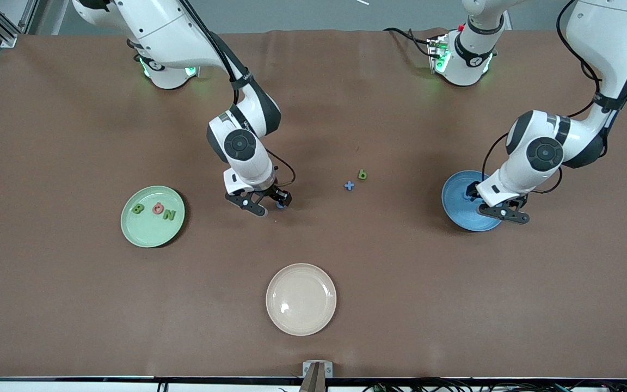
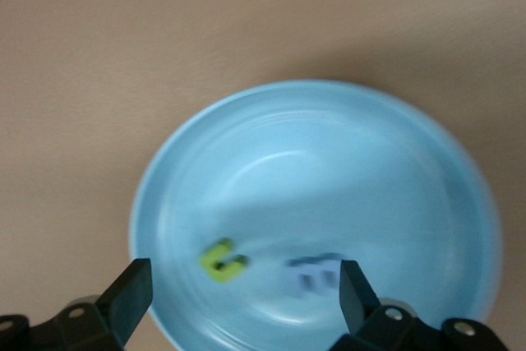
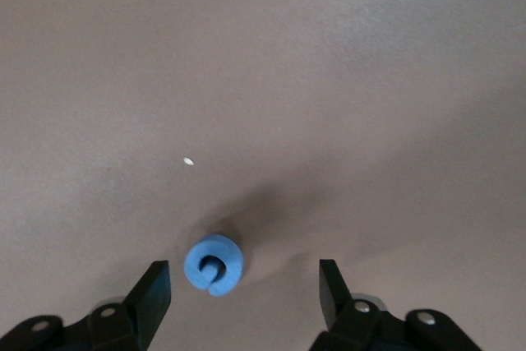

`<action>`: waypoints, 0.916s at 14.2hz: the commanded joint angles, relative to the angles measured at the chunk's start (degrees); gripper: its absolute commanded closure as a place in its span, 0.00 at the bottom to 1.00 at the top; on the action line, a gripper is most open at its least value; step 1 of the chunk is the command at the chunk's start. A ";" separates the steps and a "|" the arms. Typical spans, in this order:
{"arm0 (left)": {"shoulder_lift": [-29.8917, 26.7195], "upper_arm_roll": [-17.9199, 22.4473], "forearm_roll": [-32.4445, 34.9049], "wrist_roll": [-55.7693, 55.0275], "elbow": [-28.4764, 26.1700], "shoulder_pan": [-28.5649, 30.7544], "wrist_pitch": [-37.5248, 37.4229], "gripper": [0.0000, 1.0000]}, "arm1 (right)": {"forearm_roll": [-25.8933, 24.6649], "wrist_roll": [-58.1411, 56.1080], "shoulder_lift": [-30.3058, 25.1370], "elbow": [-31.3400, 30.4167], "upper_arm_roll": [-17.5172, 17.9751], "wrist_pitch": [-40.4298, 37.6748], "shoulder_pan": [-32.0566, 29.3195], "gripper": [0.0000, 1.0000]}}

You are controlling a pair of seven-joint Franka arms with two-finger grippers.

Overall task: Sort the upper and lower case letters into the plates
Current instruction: 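Move the right gripper over the blue G, then grasp the G with the right gripper while the left gripper grasps the x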

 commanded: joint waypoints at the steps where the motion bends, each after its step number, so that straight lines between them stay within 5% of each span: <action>1: -1.27 -6.95 -3.51 -8.96 3.76 0.14 -7.33 0.00 | -1.81 2.88 3.11 3.39 -0.35 -0.53 0.91 0.20; 5: 1.53 -13.12 -4.05 -22.34 8.34 -1.87 -8.22 0.00 | -5.07 5.26 3.56 3.57 -0.35 -0.53 1.44 0.29; 13: 15.15 -12.34 -3.26 -43.35 22.22 -19.78 -8.75 0.00 | -5.16 5.44 4.00 3.22 -0.35 -0.18 1.97 0.50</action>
